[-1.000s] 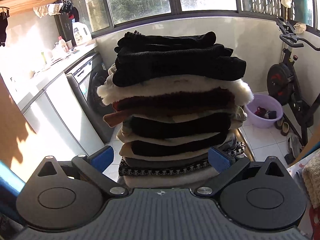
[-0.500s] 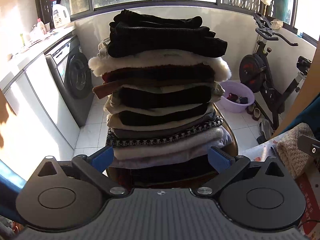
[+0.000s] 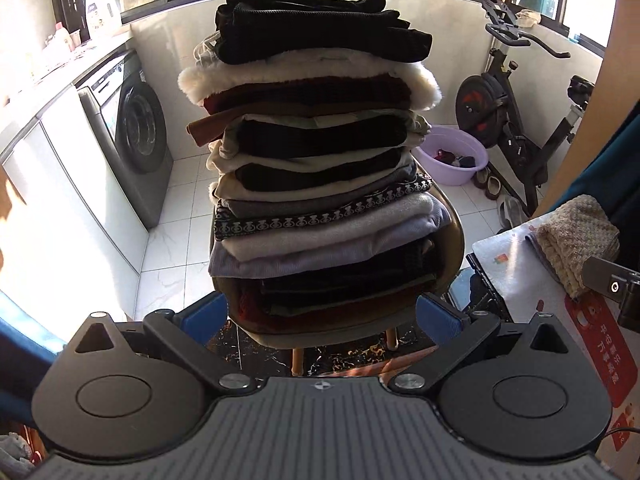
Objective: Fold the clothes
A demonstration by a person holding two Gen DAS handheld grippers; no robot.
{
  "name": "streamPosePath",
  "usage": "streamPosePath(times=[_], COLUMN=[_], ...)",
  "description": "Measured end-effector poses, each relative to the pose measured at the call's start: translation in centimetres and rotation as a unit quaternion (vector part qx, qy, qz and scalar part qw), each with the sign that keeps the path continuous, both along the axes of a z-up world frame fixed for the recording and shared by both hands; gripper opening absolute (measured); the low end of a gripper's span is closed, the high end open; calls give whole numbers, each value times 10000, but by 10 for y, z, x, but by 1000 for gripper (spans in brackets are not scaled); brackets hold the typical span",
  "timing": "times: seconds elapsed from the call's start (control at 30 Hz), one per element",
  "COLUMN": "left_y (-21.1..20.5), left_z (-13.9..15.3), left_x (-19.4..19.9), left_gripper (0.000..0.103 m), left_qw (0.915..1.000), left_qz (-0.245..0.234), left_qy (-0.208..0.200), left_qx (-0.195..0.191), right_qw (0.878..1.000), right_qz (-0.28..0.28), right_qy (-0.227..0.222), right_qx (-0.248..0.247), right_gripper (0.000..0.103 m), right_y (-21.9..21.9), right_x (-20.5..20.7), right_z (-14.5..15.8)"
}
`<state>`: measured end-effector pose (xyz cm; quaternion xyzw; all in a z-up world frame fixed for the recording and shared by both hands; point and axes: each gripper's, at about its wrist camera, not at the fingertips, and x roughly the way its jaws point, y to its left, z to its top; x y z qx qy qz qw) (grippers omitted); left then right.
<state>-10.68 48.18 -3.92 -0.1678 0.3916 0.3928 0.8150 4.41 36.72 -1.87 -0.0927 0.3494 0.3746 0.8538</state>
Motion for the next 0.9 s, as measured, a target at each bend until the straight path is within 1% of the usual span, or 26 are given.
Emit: streamPosePath(times=[0.17, 0.37, 0.57, 0.67, 0.9], left_y=[-15, -27, -43, -50, -63], left_z=[-3, 1, 5, 6, 6], left_x=[-10, -10, 2, 9, 25], left_gripper=[102, 102, 102, 102, 102], left_qw=[9999, 9998, 9999, 9999, 9998], left_qz=[-81, -60, -2, 35, 120], left_qy=[24, -29, -26, -45, -38], left_qx=[-89, -181, -116, -127, -135], right_qw=[9999, 9999, 9999, 9999, 9998], right_qz=[-35, 5, -26, -8, 100], right_qy=[17, 94, 15, 98, 105], right_qx=[-147, -120, -97, -113, -106], right_gripper=[102, 102, 102, 102, 102], right_y=[-19, -33, -46, -52, -63], right_x=[-22, -28, -8, 2, 21], right_z=[-3, 0, 5, 5, 5])
